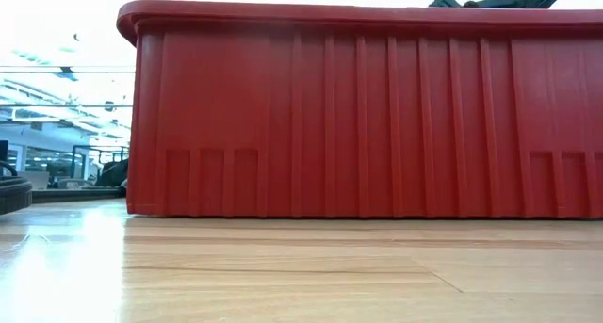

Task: Pick and place slides into bin
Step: Stack the black slipper on top of the black slipper

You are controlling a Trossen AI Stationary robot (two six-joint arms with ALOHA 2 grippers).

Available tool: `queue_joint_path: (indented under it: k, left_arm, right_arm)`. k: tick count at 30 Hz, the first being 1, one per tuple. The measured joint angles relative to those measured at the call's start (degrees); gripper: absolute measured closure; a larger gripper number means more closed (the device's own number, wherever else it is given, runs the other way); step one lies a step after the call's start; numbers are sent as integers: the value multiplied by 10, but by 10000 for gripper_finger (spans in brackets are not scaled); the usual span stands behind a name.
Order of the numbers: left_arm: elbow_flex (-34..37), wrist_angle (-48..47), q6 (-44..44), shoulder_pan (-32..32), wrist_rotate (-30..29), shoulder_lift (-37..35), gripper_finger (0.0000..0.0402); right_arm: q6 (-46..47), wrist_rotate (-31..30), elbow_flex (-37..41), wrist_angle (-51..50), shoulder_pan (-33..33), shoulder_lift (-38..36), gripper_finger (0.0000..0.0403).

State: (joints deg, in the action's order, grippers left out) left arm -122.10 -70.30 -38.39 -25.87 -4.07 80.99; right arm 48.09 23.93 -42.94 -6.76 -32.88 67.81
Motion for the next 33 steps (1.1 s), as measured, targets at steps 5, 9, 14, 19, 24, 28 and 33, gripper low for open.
queue_joint_path:
  k: [5,9,14,19,24,28,33]
  left_arm:
    - [0,0,0,0,0,0,385]
    - [0,0,0,0,0,0,379]
    - [0,0,-1,0,0,0,388]
    - [0,0,-1,0,1,0,400]
    - [0,0,-1,0,1,0,387]
    - [0,0,2,1,1,0,381]
    - [0,1,14,1,16,0,392]
  right_arm:
    - [-5,-2,0,-28,-1,-23,213]
    - [-6,-3,0,-87,-1,-39,220]
    - [-8,-22,0,-134,-1,-56,226]
    - [-13,-63,-5,-138,-2,-82,223]
    - [-48,-75,-30,-151,-5,-95,226]
    - [-91,-85,-62,-176,-5,-95,238]
    - [-160,-103,-96,-188,-4,-92,270]
